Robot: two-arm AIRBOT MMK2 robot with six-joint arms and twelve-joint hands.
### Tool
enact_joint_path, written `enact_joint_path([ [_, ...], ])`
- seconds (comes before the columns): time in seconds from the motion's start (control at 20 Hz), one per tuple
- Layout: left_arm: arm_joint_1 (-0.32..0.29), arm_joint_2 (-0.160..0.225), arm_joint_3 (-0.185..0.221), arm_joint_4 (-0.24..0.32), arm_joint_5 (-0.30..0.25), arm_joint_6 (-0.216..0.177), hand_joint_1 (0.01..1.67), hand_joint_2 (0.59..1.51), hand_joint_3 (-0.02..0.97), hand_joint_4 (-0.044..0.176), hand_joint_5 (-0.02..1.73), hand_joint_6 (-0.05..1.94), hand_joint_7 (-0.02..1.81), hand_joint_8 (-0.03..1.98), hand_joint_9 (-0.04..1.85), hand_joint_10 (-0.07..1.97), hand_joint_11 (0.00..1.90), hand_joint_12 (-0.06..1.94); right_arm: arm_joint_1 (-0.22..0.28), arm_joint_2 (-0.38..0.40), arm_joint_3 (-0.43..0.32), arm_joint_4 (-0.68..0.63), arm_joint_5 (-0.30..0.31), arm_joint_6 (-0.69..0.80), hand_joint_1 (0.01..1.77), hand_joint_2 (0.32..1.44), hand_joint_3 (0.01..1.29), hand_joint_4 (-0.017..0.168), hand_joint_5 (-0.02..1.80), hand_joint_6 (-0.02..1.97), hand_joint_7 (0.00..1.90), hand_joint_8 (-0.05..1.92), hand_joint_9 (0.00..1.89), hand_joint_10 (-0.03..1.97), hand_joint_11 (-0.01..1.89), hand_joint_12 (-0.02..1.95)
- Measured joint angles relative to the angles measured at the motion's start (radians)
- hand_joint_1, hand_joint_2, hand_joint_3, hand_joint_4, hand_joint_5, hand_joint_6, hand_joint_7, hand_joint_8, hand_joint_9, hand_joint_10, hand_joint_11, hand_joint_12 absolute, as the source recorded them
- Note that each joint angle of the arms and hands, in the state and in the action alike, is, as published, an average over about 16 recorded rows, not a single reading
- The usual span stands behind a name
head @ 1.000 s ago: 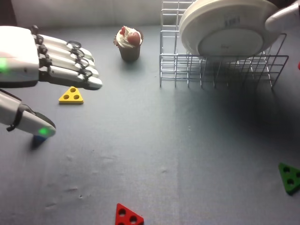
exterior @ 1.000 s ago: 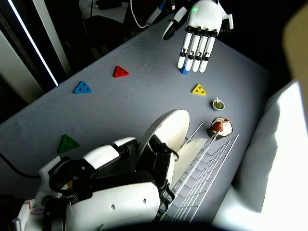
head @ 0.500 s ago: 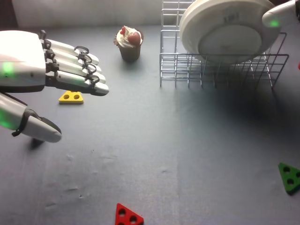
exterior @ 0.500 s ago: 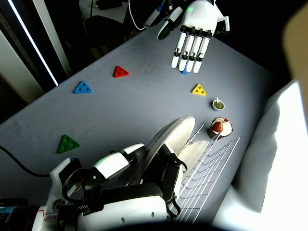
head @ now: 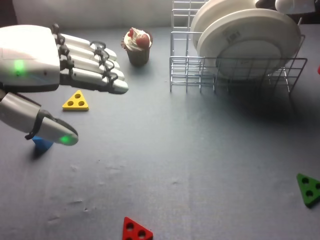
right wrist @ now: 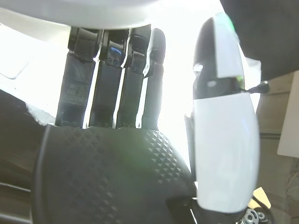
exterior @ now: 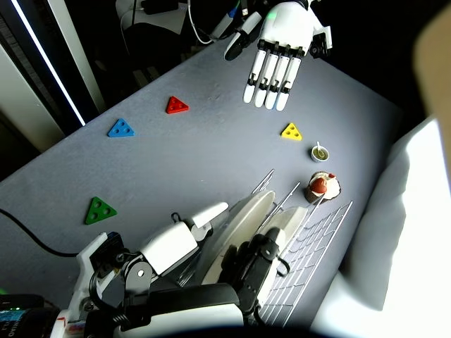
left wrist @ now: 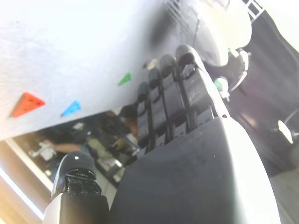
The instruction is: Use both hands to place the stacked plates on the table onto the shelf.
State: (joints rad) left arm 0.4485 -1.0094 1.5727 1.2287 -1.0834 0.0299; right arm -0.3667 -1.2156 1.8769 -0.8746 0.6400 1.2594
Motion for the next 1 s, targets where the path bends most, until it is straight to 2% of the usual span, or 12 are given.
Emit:
enact_joint_path([
  [0.2, -0.007, -0.002, -0.006, 0.008, 0.009, -0.008, 0.03, 1.144, -0.002, -0.001, 0.29, 0.01, 0.33, 0.00, 0.32, 0.01, 0.28, 0.02, 0.002, -0.001, -0.010, 0.007, 0.007, 0.005, 0.94, 0.99, 0.01, -0.002, 0.65, 0.02, 0.76, 0.00, 0.84, 0.02, 0.92, 0.01],
  [0.65, -0.008, -0.007, -0.037, 0.036, 0.013, -0.033, 0.04, 1.144, -0.002, -0.001, 0.29, 0.01, 0.34, 0.00, 0.32, 0.01, 0.28, 0.02, 0.015, 0.000, -0.034, 0.002, 0.014, 0.013, 0.69, 0.94, 0.01, 0.006, 0.38, 0.01, 0.49, 0.00, 0.55, 0.02, 0.64, 0.03],
  [1.0, -0.006, -0.010, -0.050, 0.044, 0.013, -0.045, 0.04, 1.145, -0.002, -0.001, 0.29, 0.01, 0.33, 0.00, 0.32, 0.01, 0.28, 0.02, 0.034, 0.003, -0.051, 0.009, 0.010, 0.012, 0.63, 0.91, 0.01, 0.009, 0.30, 0.01, 0.40, 0.00, 0.44, 0.02, 0.52, 0.03],
])
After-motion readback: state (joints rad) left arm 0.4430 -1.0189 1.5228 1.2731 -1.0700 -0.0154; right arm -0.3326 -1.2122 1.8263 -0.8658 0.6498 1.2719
